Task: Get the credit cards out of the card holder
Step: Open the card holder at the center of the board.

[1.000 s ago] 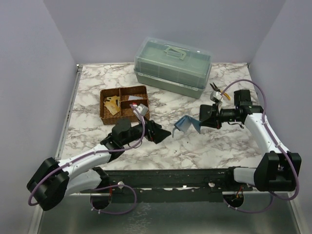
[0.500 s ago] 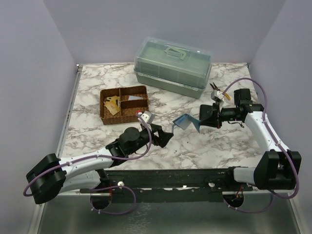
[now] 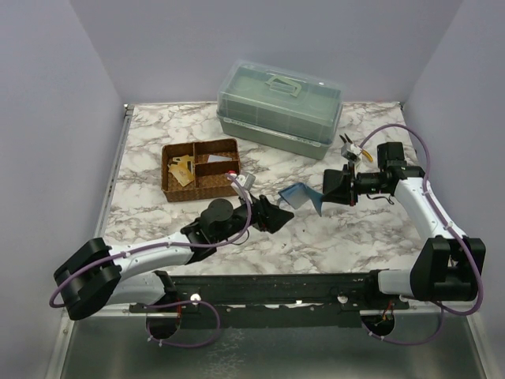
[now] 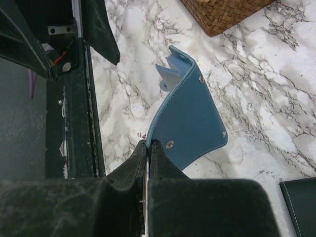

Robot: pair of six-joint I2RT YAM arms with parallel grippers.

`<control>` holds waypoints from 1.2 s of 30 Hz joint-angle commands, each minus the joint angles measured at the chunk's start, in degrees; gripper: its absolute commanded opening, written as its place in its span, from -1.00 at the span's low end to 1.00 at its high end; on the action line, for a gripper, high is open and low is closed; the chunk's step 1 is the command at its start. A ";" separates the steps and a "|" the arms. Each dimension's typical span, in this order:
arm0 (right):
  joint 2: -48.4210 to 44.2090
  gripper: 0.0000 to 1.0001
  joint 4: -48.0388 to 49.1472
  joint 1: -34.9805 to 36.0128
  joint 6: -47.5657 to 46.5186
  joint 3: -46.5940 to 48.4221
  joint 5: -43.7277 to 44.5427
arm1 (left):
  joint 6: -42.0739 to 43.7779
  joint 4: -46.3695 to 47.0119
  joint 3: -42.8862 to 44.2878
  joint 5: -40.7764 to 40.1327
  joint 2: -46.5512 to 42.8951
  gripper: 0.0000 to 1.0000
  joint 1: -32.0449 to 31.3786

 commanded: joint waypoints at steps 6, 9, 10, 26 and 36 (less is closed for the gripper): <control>0.19 -0.99 1.70 0.20 2.29 0.86 -3.68 | -0.44 3.04 4.60 4.28 5.22 0.56 -0.26; 0.26 -1.00 1.61 0.20 2.55 1.10 -3.88 | 1.19 3.04 5.51 2.61 7.04 0.61 -0.19; 0.27 -0.99 1.62 0.20 2.63 1.14 -3.89 | 1.52 3.04 6.02 2.68 7.55 0.62 -0.19; 1.05 -0.99 1.21 0.20 2.39 1.01 -4.59 | 9.66 -7.04 12.01 -5.91 12.38 0.73 -0.17; 1.05 -0.99 1.28 0.20 2.41 0.89 -4.46 | 9.78 -6.25 14.42 -0.68 14.58 0.62 -0.17</control>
